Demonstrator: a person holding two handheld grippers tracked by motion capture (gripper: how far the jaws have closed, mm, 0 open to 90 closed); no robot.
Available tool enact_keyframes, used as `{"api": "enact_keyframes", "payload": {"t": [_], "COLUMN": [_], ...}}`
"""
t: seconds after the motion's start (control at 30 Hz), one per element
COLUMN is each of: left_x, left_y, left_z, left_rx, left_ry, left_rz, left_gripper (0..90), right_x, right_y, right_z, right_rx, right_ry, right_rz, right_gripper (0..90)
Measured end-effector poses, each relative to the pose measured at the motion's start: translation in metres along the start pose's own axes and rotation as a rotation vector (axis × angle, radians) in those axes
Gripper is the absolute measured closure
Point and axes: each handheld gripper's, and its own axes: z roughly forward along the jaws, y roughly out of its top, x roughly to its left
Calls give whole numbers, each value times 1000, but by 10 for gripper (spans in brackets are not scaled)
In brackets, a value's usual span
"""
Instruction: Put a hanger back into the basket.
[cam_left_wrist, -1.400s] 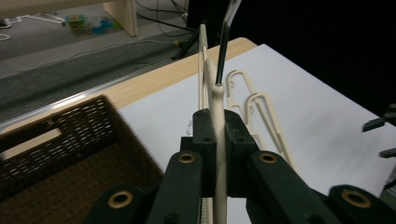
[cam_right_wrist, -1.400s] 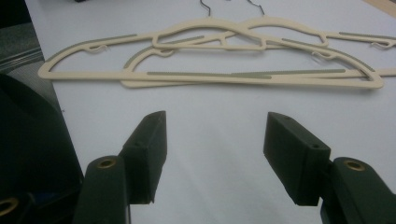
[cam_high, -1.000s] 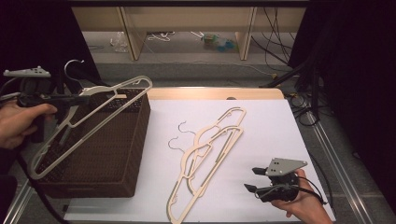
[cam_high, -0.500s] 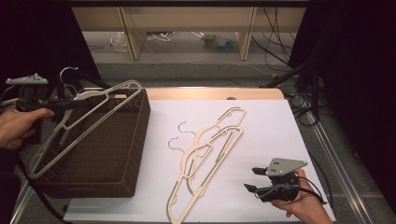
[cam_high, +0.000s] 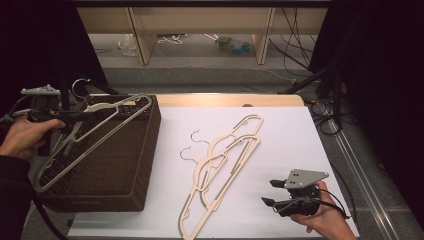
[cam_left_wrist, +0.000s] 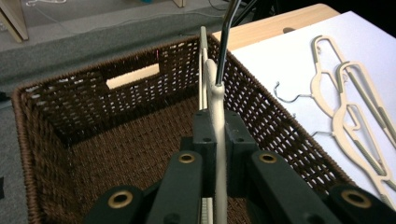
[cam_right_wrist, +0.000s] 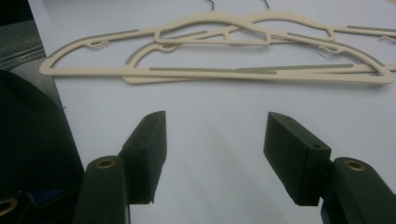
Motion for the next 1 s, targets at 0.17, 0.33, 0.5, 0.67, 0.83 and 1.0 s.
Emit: {"api": "enact_keyframes", "payload": {"t": [0.17, 0.33, 0.5, 0.67, 0.83, 1.0], "left_x": [1, 4, 9, 11, 12, 15], "left_y": [-6, -12, -20, -27, -33, -38], "left_z": [10, 20, 30, 38, 44, 49], "left_rx": [21, 53, 82, 95, 122, 187], "left_ry": [-6, -13, -16, -19, -14, 37], "left_rz": [-3, -14, -37, -43, -50, -43], "left_gripper": [855, 854, 854, 854, 853, 847], "right_x": [0, 1, 0, 0, 1, 1], "right_y": [-1, 0, -1, -1, -1, -1], "right_z": [2, 2, 2, 2, 3, 4], "right_rx": [2, 3, 7, 8, 12, 11], "right_ry": [0, 3, 2, 6, 7, 6], "right_rz": [5, 6, 8, 4, 6, 5], "right_gripper": [405, 405, 405, 405, 405, 405]}}
